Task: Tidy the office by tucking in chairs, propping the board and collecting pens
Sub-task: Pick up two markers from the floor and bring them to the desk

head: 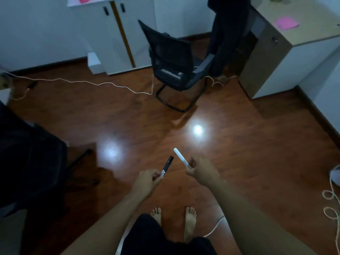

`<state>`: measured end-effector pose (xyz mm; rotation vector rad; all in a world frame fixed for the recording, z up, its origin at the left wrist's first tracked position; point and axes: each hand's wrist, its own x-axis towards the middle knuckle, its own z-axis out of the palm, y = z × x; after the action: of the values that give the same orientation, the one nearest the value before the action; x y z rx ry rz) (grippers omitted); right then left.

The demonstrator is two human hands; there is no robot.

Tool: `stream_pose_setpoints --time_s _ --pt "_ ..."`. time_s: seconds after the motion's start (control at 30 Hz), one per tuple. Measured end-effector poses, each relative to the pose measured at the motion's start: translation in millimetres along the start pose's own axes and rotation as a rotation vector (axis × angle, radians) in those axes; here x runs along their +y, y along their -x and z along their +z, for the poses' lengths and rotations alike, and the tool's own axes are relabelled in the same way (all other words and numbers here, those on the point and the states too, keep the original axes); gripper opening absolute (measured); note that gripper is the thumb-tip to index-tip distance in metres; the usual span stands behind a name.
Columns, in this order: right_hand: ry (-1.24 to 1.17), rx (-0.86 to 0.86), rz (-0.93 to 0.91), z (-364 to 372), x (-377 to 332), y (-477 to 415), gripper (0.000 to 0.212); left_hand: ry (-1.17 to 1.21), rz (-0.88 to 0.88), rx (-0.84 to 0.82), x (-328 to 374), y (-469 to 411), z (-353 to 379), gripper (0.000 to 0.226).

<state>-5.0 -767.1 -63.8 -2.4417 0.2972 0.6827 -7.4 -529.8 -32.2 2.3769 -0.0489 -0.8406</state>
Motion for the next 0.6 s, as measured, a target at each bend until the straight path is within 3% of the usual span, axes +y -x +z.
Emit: stream_pose_setpoints --time_s 0.13,0.43,0.6 --pt "0.050 -0.050 -0.076 -2.0 -32.4 1.4 0.038 0.030 -0.071 0.154 -35.1 16.8 -3.4 0.039" --pt "0.240 -0.144 -0.406 26.8 -123.7 2.1 0.028 0.184 -0.277 0.516 -144.1 76.0 5.7 0.020" --pt "0.362 -0.211 -0.579 66.2 -180.3 10.6 0.023 0.275 -0.428 0.654 -186.1 136.0 14.4 0.020"
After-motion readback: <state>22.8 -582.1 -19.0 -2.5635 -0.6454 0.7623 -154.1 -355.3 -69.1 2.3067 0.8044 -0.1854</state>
